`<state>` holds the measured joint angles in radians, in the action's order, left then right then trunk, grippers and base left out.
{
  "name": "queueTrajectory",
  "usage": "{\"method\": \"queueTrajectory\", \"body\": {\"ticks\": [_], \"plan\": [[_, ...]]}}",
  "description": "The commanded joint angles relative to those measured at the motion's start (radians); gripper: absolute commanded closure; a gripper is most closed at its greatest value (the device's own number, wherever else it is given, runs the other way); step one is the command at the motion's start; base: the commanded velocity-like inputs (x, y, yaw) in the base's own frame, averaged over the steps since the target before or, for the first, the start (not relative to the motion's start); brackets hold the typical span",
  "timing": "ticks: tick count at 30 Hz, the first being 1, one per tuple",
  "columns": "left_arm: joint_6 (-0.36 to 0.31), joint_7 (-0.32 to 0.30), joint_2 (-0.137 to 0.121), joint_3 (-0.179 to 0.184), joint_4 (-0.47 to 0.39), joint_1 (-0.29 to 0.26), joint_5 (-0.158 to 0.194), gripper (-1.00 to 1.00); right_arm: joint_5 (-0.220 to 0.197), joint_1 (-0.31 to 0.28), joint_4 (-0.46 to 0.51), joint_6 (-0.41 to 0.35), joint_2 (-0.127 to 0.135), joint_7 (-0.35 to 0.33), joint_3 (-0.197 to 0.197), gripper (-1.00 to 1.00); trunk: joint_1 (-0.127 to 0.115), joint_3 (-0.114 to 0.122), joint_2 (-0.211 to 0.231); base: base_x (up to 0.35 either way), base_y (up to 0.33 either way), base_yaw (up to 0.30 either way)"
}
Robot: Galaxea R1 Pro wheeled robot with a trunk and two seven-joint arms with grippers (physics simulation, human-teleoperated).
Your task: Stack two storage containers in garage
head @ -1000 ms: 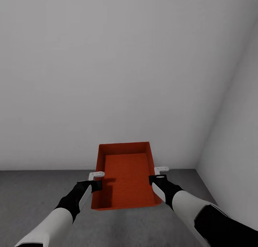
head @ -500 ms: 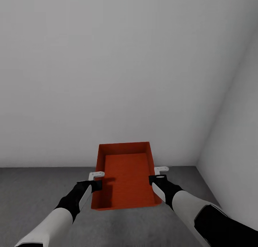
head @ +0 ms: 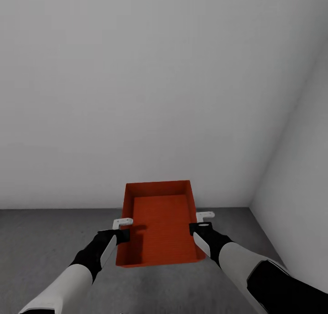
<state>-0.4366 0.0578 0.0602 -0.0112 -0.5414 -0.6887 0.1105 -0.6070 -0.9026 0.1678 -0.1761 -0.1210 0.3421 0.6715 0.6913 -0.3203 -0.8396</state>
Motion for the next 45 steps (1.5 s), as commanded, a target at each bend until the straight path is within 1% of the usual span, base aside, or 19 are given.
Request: {"method": "queueTrajectory", "body": {"ticks": [1, 45], "plan": [[-0.005, 0.011, 0.001, 0.005, 0.000, 0.000, 0.018, 1.00, 0.003, -0.001, 0.006, -0.007, 0.000, 0.008, 0.013, 1.00, 0.004, -0.006, -0.008, 0.000, 0.000, 0.000], [-0.005, 0.011, 0.001, 0.005, 0.000, 0.000, 0.018, 1.00, 0.003, -0.001, 0.006, -0.006, 0.000, 0.008, 0.013, 1.00, 0.173, -0.209, -0.316, 0.000, 0.000, 0.000]]}}
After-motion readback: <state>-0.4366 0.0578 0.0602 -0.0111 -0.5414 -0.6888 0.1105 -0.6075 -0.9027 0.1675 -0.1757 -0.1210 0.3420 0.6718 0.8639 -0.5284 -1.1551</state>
